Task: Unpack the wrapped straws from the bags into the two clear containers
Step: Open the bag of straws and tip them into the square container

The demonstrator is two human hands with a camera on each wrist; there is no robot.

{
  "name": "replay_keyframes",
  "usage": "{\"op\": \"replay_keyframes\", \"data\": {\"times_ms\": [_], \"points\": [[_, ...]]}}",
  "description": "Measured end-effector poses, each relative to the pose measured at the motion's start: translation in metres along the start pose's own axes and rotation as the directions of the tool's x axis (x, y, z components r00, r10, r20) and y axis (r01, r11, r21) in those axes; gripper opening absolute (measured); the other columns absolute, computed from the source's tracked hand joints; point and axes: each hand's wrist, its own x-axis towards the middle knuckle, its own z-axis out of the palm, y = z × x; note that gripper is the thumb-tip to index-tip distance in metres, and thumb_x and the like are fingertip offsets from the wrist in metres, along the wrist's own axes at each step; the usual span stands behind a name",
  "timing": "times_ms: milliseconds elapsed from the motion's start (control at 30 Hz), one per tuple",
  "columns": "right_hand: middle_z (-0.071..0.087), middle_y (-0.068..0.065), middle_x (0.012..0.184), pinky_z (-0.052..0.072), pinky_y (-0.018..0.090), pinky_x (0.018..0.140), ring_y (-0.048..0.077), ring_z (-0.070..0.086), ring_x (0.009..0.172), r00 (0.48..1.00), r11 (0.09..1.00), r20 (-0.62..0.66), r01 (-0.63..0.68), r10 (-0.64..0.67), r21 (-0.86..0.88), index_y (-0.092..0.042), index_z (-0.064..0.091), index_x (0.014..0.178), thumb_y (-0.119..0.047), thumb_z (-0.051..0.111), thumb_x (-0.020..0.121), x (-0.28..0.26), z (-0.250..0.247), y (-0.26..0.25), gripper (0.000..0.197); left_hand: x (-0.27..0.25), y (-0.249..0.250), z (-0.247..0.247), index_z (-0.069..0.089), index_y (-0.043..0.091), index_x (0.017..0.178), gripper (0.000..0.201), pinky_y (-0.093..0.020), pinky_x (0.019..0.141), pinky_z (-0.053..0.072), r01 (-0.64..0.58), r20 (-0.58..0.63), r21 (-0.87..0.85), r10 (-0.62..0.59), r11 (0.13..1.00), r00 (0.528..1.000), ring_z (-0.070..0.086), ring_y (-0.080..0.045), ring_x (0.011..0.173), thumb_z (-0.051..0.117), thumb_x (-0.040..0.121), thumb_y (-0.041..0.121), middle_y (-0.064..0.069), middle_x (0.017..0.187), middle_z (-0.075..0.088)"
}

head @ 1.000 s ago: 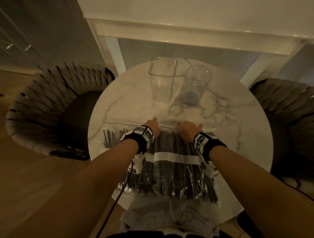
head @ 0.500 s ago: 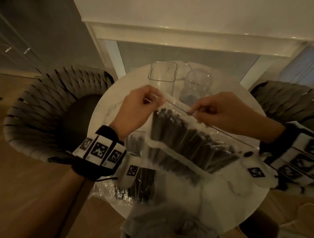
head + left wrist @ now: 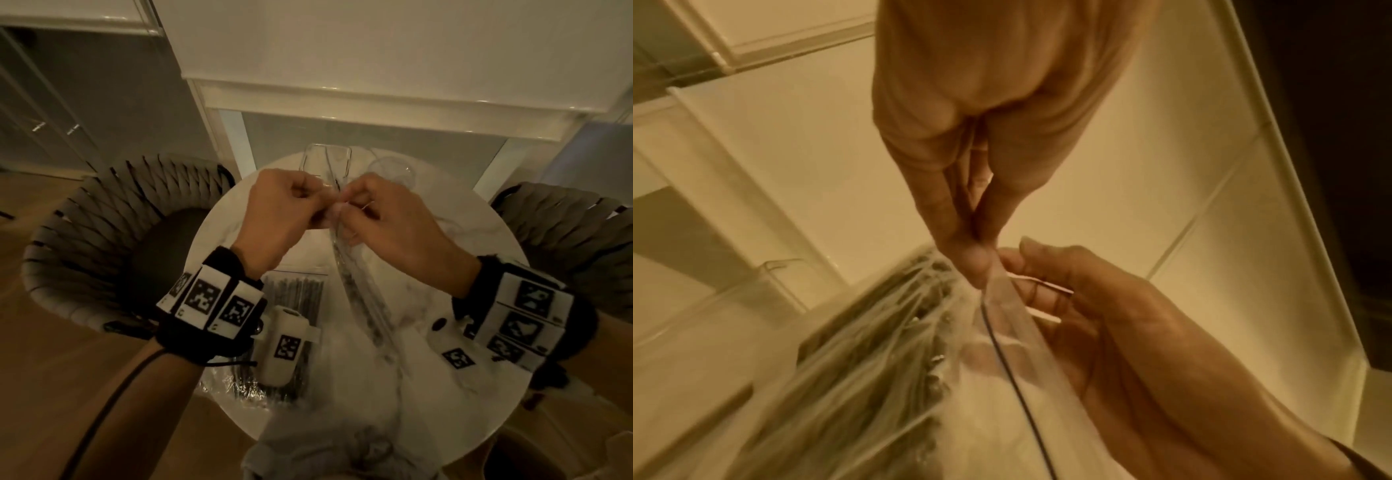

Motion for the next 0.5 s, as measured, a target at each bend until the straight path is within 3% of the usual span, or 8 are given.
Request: {"op": "replay_keyframes", "data": {"times_ms": [100, 267, 367, 433, 500], "points": [[0.069, 0.002, 0.084, 0.062, 0.036, 0.062, 0.016, 0.071, 0.066, 0.984, 0.951, -0.024, -0.163, 0.176, 0.261, -0.014, 0.059, 0.1, -0.03, 0.06, 0.09, 0.003, 0.004, -0.006, 0.02, -0.005, -0.002, 0.003, 0.07, -0.001, 0.081, 0.01, -0.02, 0.058, 0.057, 0.026, 0.032, -0.094, -0.023, 0.995, 0.999, 0.066, -0.012, 0.053, 0.065, 0.086, 0.006, -0.009, 0.063, 0.07], [0.07, 0.01, 0.075, 0.059, 0.034, 0.055, 0.022, 0.07, 0.063, 0.972, 0.922, -0.055, -0.196, 0.226, 0.333, -0.008, 0.065, 0.08, -0.017, 0.063, 0.087, 0.008, 0.005, -0.003, 0.012, -0.008, -0.009, 0.007, 0.07, 0.002, 0.086, 0.006, -0.017, 0.058, 0.057, 0.133, 0.138, -0.225, -0.104, 0.965, 0.985, 0.07, -0.011, 0.062, 0.065, 0.083, 0.004, -0.004, 0.071, 0.073], [0.067, 0.01, 0.07, 0.058, 0.032, 0.054, 0.02, 0.068, 0.061, 0.97, 0.902, -0.033, -0.213, 0.243, 0.375, -0.002, 0.066, 0.08, -0.012, 0.061, 0.087, 0.01, 0.002, 0.002, 0.013, -0.009, -0.011, 0.005, 0.069, 0.002, 0.088, 0.008, -0.021, 0.063, 0.059, 0.2, 0.214, -0.29, -0.14, 0.936, 0.967, 0.071, -0.014, 0.068, 0.063, 0.085, 0.005, -0.006, 0.075, 0.074], [0.067, 0.009, 0.065, 0.058, 0.033, 0.053, 0.021, 0.069, 0.058, 0.974, 0.901, -0.025, -0.199, 0.225, 0.387, 0.002, 0.065, 0.079, -0.007, 0.061, 0.086, 0.011, 0.001, 0.004, 0.012, -0.008, -0.01, 0.007, 0.068, 0.0, 0.087, 0.011, -0.023, 0.061, 0.059, 0.22, 0.177, -0.277, -0.175, 0.935, 0.969, 0.071, -0.015, 0.064, 0.059, 0.088, 0.006, -0.006, 0.07, 0.073], [0.066, 0.002, 0.053, 0.057, 0.03, 0.049, 0.018, 0.068, 0.05, 0.976, 0.915, -0.049, -0.182, 0.213, 0.36, 0.004, 0.064, 0.074, 0.002, 0.059, 0.083, 0.011, 0.001, 0.006, 0.01, -0.003, -0.012, 0.006, 0.063, -0.005, 0.088, 0.014, -0.027, 0.059, 0.06, 0.189, 0.04, -0.255, -0.185, 0.948, 0.982, 0.07, -0.018, 0.059, 0.054, 0.092, 0.003, -0.005, 0.061, 0.069]]}}
